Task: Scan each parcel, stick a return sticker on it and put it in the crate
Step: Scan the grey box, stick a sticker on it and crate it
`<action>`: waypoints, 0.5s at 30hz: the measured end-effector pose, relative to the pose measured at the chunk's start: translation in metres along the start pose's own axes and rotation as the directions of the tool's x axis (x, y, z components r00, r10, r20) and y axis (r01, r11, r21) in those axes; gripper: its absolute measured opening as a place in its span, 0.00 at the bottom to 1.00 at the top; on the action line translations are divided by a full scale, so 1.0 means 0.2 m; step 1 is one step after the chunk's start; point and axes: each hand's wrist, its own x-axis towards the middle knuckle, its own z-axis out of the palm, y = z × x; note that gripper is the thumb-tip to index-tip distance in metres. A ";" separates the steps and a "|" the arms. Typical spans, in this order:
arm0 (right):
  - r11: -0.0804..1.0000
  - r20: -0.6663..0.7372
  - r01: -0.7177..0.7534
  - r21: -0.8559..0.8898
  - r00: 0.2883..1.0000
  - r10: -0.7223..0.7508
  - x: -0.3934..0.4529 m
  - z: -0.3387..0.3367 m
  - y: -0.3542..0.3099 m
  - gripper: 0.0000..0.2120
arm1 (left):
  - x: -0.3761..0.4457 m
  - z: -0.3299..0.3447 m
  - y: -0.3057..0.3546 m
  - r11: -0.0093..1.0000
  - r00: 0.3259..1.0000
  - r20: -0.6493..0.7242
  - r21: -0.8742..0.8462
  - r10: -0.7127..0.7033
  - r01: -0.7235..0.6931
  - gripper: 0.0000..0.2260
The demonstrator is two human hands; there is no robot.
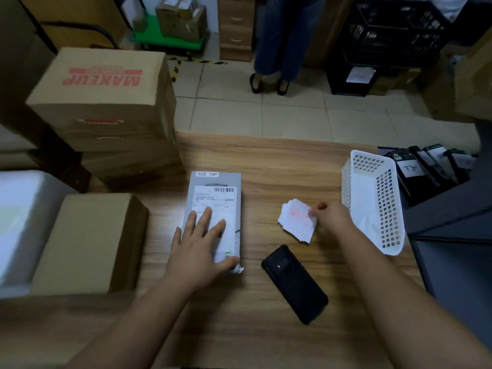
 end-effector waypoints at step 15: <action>0.701 0.393 0.193 0.687 0.712 -0.582 -1.01 -0.09 -0.39 0.08 | -0.53 -0.46 0.28 0.457 0.936 -0.199 -0.888 -0.290 -0.047 0.05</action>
